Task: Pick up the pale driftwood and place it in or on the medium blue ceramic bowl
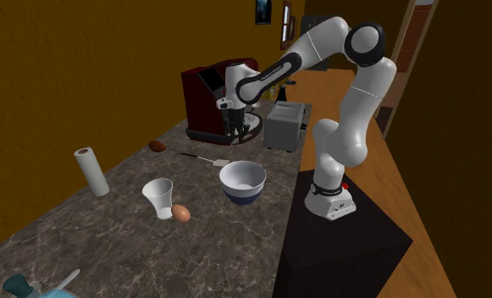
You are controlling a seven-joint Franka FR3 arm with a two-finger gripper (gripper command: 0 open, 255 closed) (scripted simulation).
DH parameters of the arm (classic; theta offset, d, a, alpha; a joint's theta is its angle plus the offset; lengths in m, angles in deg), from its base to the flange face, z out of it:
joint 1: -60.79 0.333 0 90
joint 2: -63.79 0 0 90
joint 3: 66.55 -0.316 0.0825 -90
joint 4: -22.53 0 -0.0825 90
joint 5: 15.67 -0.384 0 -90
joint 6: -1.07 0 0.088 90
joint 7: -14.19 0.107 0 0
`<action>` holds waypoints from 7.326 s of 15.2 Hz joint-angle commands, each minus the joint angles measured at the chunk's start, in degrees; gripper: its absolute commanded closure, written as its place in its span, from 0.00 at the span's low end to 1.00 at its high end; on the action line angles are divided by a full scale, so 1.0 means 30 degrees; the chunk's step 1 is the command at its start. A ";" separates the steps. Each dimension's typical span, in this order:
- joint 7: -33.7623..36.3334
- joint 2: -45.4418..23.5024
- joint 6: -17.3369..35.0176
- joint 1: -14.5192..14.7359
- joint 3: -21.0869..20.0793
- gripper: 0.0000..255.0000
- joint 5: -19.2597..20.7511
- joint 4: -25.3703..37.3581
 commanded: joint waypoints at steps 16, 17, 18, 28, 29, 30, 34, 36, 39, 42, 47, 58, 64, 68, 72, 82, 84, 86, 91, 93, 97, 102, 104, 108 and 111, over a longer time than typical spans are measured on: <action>0.5079 0.3705 -0.2695 0.0768 -0.4506 1.00 -0.0225 -0.1465; 0.5583 0.3876 -0.2734 0.0951 -0.4918 1.00 -0.0382 -0.1649; 0.6082 0.4021 -0.2767 0.1145 -0.5329 1.00 -0.0554 -0.1811; 0.9547 0.3983 -0.1954 0.2827 -0.8032 1.00 -0.2020 -0.2857; 0.9544 0.3864 -0.1655 0.2825 -0.7995 1.00 -0.2002 -0.3038; 0.9541 0.3739 -0.1354 0.2823 -0.7957 1.00 -0.1985 -0.3214; 0.9520 0.3173 -0.0122 0.2824 -0.7802 1.00 -0.1927 -0.3882; 0.9505 0.2848 0.0510 0.2830 -0.7721 1.00 -0.1904 -0.4191; 0.9476 0.2308 0.1479 0.2848 -0.7595 1.00 -0.1881 -0.4623; 0.9490 0.2367 0.1440 0.2841 -0.7609 0.00 -0.1873 -0.4653; 1.6046 -0.0903 0.1498 0.0907 -0.8259 0.00 -0.1784 -0.3769; 1.5970 -0.2270 0.3639 0.0920 -0.8024 0.00 -0.1780 -0.4548; 1.5919 -0.2016 0.3300 0.0858 -0.8012 1.00 -0.1724 -0.4457; 1.5856 -0.2260 0.3342 0.0892 -0.7990 1.00 -0.1796 -0.4245; 1.5972 -0.2264 0.3635 0.0923 -0.8019 1.00 -0.1775 -0.4550; 1.6049 0.0080 0.0363 0.0859 -0.8284 1.00 -0.1664 -0.3609; 1.6039 -0.0102 0.0637 0.0860 -0.8253 0.00 -0.1667 -0.3659; 1.9564 -0.0126 0.4407 0.0567 -0.9089 0.00 -0.1401 -0.5215; 2.0161 -0.1293 0.6402 0.0452 -0.9151 0.00 -0.1257 -0.5708; 2.0160 -0.1883 0.7105 0.0447 -0.9091 0.00 -0.1239 -0.5820; 2.0148 -0.2366 0.7662 0.0421 -0.9071 0.00 -0.1242 -0.5893; 2.0133 -0.2368 0.7664 0.0371 -0.9125 0.00 -0.1264 -0.5894; 2.0249 -0.2579 0.8259 0.0318 -0.9133 1.00 -0.1146 -0.6275; 2.0387 -0.2101 0.8082 0.0256 -0.9208 1.00 -0.1010 -0.6579; 2.0409 -0.2011 0.8119 0.0224 -0.9209 1.00 -0.0959 -0.6702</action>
